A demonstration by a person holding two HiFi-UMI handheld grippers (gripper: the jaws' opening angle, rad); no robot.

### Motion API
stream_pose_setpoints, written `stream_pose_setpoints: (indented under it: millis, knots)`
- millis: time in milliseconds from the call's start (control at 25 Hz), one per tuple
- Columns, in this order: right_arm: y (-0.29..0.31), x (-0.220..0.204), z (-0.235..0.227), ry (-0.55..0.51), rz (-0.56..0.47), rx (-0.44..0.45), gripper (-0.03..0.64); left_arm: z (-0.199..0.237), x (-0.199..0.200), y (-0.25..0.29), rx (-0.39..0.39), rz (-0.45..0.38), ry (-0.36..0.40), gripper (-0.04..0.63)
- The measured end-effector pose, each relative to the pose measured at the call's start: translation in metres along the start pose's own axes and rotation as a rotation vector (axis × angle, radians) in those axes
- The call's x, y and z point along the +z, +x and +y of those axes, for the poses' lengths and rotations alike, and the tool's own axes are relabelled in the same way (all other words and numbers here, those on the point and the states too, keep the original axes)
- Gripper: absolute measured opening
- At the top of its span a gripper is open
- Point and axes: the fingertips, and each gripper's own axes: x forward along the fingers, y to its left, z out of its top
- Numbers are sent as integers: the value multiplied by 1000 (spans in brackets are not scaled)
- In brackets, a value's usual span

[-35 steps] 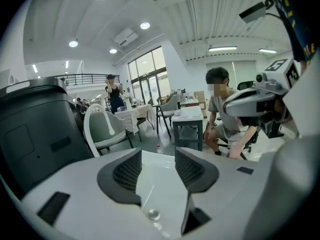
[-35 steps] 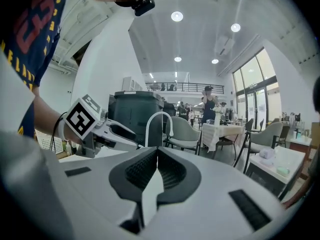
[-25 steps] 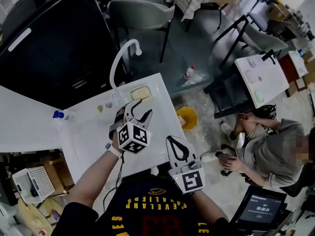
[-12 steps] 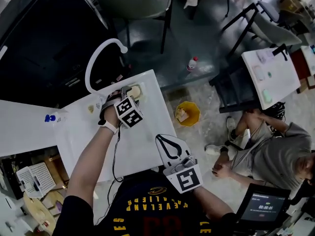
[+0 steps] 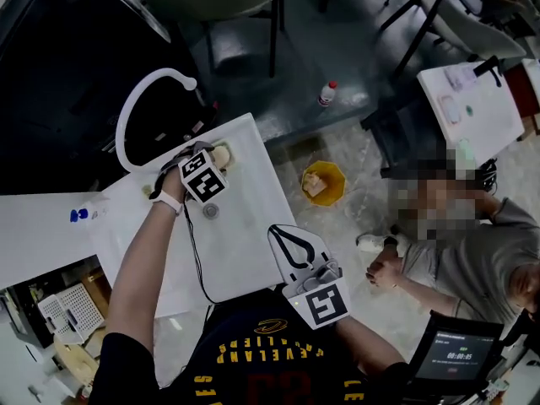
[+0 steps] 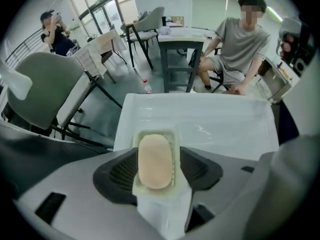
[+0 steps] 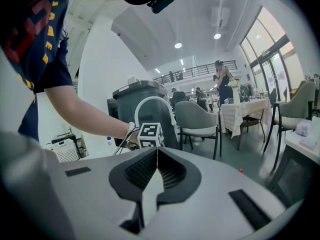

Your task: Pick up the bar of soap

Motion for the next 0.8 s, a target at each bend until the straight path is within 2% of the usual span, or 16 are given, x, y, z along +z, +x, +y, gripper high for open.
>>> stream_pose_setpoints:
  millis: [120,200,320,440,600,800]
  knots:
    - [4,4,-5,32,-37,-11,17,5,-5,8,39,48,51,273]
    - [6,6,-8,45,-52,-19,17,6,-7,10,39,65,55,273]
    - [6,0,-13,30,-12,-11,17,8,-11,15,27,102,53,275]
    - [8,3,-19,69,-51,-32,17,12,-13,21,43,126,44,278]
    - [10,-1,-22,82,-42,-36,17,20,-14,28,96,120,29,281]
    - [11,0,-25,102,-53,-50,17,20,-13,25,124,87,25,267]
